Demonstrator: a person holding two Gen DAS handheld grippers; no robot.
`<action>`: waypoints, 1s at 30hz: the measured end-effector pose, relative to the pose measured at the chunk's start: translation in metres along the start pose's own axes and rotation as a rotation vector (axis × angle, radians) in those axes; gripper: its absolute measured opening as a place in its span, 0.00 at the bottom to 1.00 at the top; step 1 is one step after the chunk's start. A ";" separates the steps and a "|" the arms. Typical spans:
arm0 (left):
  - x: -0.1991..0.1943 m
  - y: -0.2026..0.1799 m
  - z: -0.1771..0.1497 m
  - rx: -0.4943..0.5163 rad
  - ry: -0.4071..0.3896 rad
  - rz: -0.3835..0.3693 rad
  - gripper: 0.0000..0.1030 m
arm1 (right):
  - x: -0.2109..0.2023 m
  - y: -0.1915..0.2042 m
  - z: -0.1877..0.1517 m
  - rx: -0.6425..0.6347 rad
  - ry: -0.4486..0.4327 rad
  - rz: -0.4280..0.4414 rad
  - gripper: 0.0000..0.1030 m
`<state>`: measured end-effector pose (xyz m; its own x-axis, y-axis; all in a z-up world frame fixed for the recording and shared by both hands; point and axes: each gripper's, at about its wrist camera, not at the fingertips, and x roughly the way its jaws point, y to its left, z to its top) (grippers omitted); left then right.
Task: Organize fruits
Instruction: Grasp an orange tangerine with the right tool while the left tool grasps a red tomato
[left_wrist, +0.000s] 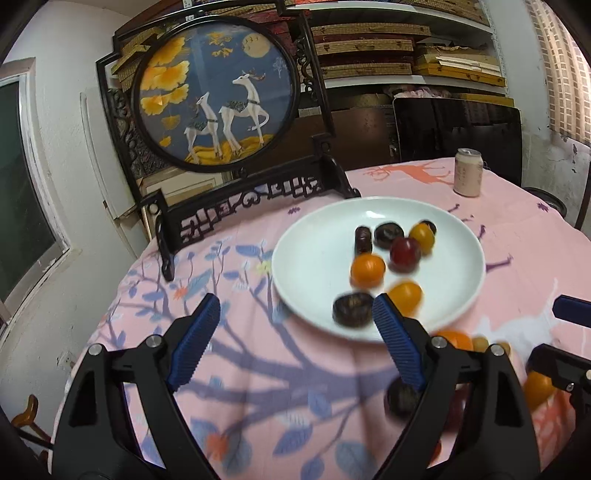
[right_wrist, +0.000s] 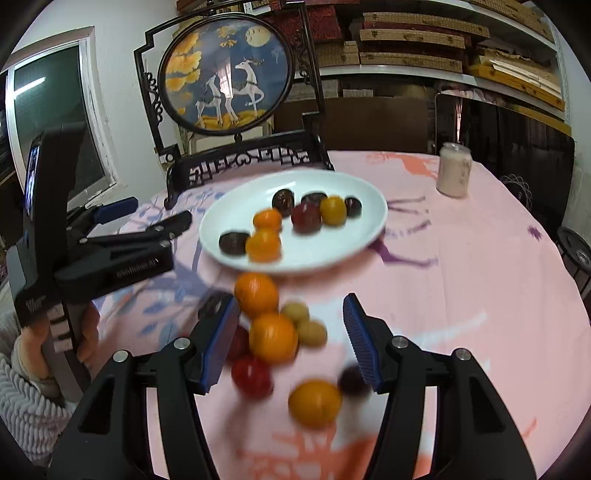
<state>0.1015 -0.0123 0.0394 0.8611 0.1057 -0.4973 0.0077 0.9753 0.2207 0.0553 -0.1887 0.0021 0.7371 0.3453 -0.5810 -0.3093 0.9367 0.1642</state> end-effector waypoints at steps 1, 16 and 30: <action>-0.003 0.001 -0.003 -0.002 0.002 0.003 0.84 | -0.005 0.000 -0.008 0.004 0.002 -0.003 0.58; -0.048 0.005 -0.039 -0.003 -0.006 0.040 0.93 | 0.016 -0.001 -0.040 0.023 0.183 -0.038 0.56; -0.028 -0.001 -0.056 -0.015 0.170 -0.206 0.93 | 0.009 -0.012 -0.041 0.081 0.175 -0.011 0.35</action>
<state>0.0488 -0.0052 0.0064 0.7446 -0.0661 -0.6643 0.1658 0.9822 0.0882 0.0413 -0.1996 -0.0376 0.6224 0.3263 -0.7114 -0.2471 0.9444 0.2170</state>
